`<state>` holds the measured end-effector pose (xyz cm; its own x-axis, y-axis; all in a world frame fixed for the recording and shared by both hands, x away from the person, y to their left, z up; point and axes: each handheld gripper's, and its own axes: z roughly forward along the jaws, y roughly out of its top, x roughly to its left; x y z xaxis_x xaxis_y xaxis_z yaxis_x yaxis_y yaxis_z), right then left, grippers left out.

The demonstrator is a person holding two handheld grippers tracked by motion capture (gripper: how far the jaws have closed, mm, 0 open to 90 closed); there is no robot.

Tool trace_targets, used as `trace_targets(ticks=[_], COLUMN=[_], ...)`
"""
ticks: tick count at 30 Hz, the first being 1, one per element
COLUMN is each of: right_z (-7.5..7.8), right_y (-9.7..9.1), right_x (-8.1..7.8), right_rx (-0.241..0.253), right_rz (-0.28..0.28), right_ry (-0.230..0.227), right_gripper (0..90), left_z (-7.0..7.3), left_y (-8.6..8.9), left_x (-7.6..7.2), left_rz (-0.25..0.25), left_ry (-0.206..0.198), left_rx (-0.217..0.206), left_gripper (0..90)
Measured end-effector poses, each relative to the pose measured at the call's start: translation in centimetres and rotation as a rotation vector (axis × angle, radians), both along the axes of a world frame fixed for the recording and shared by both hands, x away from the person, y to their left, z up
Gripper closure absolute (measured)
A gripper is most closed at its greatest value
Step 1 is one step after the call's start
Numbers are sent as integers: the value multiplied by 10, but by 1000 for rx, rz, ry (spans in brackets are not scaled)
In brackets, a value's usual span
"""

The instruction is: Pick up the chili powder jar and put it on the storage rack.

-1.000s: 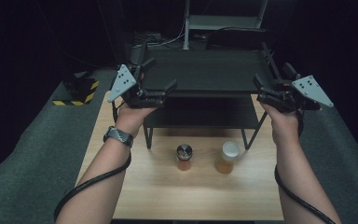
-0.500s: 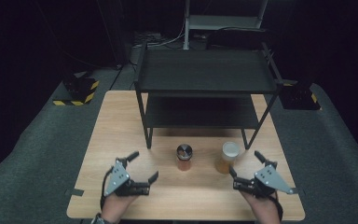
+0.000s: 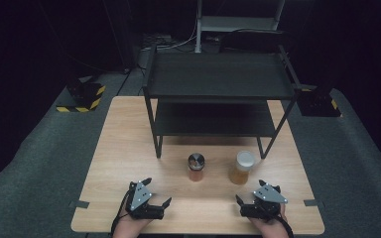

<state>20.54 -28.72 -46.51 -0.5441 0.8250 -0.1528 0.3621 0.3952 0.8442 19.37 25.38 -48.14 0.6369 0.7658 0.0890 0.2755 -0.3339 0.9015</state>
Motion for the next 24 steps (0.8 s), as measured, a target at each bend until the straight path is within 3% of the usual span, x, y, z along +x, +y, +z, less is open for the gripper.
trace_targets(ticks=[10,17,24], right_z=[-1,-2,-2], right_y=[-5,-5,-5], right_x=[-4,-5,-4], right_rx=[29,31,30], right_rz=[-16,-11,-9], right_ry=[-1,-3,-1], right_gripper=[0,0,1], left_z=[2,3,2], left_y=[0,-3,-3], left_x=[-3,-4,-4], left_rz=[-1,-9,-11], left_ry=[12,3,0], left_rx=[6,33,31], left_gripper=[11,11,10])
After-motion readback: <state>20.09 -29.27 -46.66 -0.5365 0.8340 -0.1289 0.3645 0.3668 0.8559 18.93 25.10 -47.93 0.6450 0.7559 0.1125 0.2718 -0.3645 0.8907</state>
